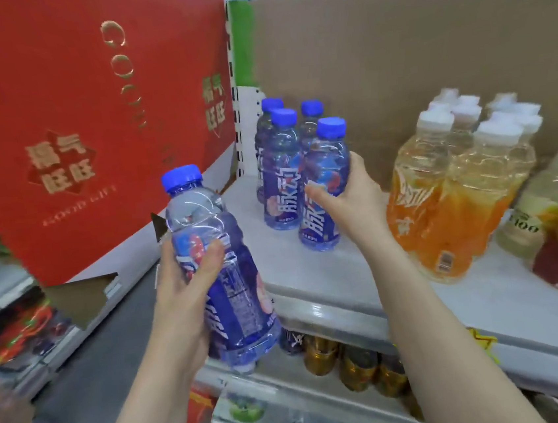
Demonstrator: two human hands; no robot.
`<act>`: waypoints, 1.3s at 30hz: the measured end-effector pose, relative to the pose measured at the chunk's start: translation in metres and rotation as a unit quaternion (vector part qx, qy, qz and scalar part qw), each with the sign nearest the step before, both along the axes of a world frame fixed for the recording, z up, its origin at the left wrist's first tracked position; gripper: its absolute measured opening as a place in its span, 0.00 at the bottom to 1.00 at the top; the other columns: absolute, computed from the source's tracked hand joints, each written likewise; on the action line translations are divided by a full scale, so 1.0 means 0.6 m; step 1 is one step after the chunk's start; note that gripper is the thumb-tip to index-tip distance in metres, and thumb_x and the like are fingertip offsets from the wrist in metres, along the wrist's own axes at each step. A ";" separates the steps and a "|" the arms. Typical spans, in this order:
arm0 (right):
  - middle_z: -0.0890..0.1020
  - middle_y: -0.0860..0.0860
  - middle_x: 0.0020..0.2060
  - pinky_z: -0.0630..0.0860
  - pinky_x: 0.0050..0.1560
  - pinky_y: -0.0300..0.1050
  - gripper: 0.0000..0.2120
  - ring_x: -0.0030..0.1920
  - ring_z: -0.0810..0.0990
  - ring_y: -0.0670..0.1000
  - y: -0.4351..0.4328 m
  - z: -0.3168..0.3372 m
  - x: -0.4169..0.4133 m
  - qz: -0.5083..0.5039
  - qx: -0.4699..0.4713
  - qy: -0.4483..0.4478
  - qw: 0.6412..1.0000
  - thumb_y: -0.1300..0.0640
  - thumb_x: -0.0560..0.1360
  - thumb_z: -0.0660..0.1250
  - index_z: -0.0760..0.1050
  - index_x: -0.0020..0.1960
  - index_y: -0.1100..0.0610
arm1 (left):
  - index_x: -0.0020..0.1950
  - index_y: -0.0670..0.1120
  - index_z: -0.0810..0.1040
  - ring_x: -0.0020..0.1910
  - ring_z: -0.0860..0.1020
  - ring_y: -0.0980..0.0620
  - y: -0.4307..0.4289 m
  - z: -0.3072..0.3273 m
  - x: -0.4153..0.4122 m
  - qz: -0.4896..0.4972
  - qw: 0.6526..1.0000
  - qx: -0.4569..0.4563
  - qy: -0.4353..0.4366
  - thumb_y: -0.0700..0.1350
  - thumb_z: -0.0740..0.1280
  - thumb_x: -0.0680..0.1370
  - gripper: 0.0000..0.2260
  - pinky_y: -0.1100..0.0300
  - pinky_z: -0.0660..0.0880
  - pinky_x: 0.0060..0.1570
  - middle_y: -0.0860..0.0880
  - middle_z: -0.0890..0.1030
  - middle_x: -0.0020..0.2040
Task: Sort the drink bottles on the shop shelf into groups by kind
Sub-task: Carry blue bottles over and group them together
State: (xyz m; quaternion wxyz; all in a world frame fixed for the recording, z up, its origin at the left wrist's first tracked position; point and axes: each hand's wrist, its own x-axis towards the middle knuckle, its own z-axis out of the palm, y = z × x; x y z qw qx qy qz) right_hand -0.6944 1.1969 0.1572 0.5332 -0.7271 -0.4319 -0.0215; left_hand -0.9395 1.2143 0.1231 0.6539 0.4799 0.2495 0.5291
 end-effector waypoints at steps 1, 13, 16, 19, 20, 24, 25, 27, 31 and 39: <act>0.81 0.52 0.60 0.75 0.60 0.51 0.30 0.60 0.80 0.55 0.012 0.002 0.001 -0.003 -0.005 -0.003 1.000 0.50 0.71 0.77 0.69 0.69 0.54 | 0.65 0.50 0.75 0.46 0.83 0.49 0.008 -0.002 -0.001 -0.004 1.000 -0.002 -0.003 0.65 0.81 0.55 0.43 0.54 0.81 0.44 0.47 0.83 0.53; 0.77 0.51 0.65 0.74 0.60 0.49 0.34 0.64 0.78 0.54 0.081 0.018 0.008 0.005 -0.083 0.016 0.996 0.51 0.72 0.77 0.65 0.72 0.54 | 0.66 0.49 0.73 0.44 0.84 0.53 0.027 0.011 0.024 -0.040 0.999 0.010 -0.019 0.65 0.82 0.54 0.45 0.59 0.81 0.40 0.52 0.84 0.50; 0.69 0.55 0.72 0.70 0.66 0.48 0.38 0.71 0.71 0.55 0.055 0.040 -0.013 -0.046 -0.079 -0.066 0.994 0.49 0.75 0.73 0.58 0.78 0.56 | 0.65 0.50 0.73 0.46 0.84 0.52 0.025 0.010 0.026 -0.053 0.998 0.019 -0.004 0.65 0.82 0.55 0.43 0.58 0.81 0.41 0.52 0.84 0.51; 0.76 0.50 0.66 0.72 0.62 0.42 0.28 0.65 0.75 0.48 0.015 0.087 -0.077 0.025 0.031 -0.097 0.994 0.45 0.78 0.69 0.68 0.74 0.53 | 0.67 0.52 0.72 0.49 0.84 0.52 0.028 0.013 0.037 -0.056 0.997 0.046 0.020 0.58 0.79 0.61 0.37 0.57 0.81 0.44 0.53 0.84 0.53; 0.80 0.47 0.61 0.74 0.58 0.40 0.24 0.60 0.78 0.46 0.006 0.104 -0.099 0.084 0.015 -0.076 0.994 0.42 0.78 0.68 0.72 0.70 0.50 | 0.68 0.52 0.71 0.52 0.84 0.52 0.031 0.015 0.042 -0.058 0.996 0.063 0.036 0.57 0.77 0.63 0.35 0.56 0.81 0.47 0.53 0.84 0.55; 0.85 0.48 0.44 0.79 0.52 0.47 0.12 0.47 0.83 0.50 0.000 0.138 -0.131 0.202 -0.045 -0.024 0.978 0.43 0.76 0.71 0.80 0.54 0.50 | 0.69 0.57 0.70 0.59 0.81 0.56 0.041 0.037 0.066 -0.086 0.981 0.141 0.098 0.59 0.74 0.66 0.33 0.58 0.78 0.55 0.55 0.82 0.61; 0.85 0.48 0.43 0.80 0.52 0.50 0.11 0.45 0.83 0.52 0.002 0.144 -0.127 0.198 -0.041 -0.031 0.979 0.45 0.76 0.71 0.81 0.52 0.51 | 0.68 0.57 0.70 0.58 0.81 0.57 0.043 0.042 0.074 -0.089 0.979 0.152 0.105 0.59 0.74 0.66 0.32 0.61 0.77 0.54 0.55 0.82 0.60; 0.85 0.48 0.42 0.80 0.51 0.48 0.10 0.44 0.83 0.51 0.007 0.152 -0.113 0.183 -0.032 -0.037 0.982 0.46 0.76 0.71 0.81 0.51 0.51 | 0.68 0.55 0.70 0.56 0.81 0.60 0.052 0.046 0.088 -0.084 0.974 0.172 0.118 0.57 0.78 0.68 0.32 0.66 0.77 0.52 0.56 0.82 0.58; 0.83 0.46 0.41 0.76 0.47 0.42 0.13 0.42 0.80 0.48 0.026 0.157 -0.092 0.118 -0.001 -0.074 0.990 0.45 0.77 0.70 0.80 0.56 0.52 | 0.72 0.57 0.67 0.60 0.77 0.66 0.085 0.045 0.099 -0.066 0.955 0.222 0.185 0.59 0.76 0.66 0.37 0.71 0.73 0.55 0.61 0.78 0.63; 0.80 0.53 0.56 0.69 0.48 0.49 0.19 0.55 0.78 0.57 0.107 0.107 -0.066 0.037 -0.031 -0.227 0.973 0.45 0.81 0.63 0.74 0.66 0.55 | 0.66 0.60 0.66 0.58 0.78 0.58 0.131 -0.003 0.110 -0.063 0.921 0.203 0.326 0.60 0.72 0.65 0.32 0.54 0.76 0.59 0.57 0.78 0.59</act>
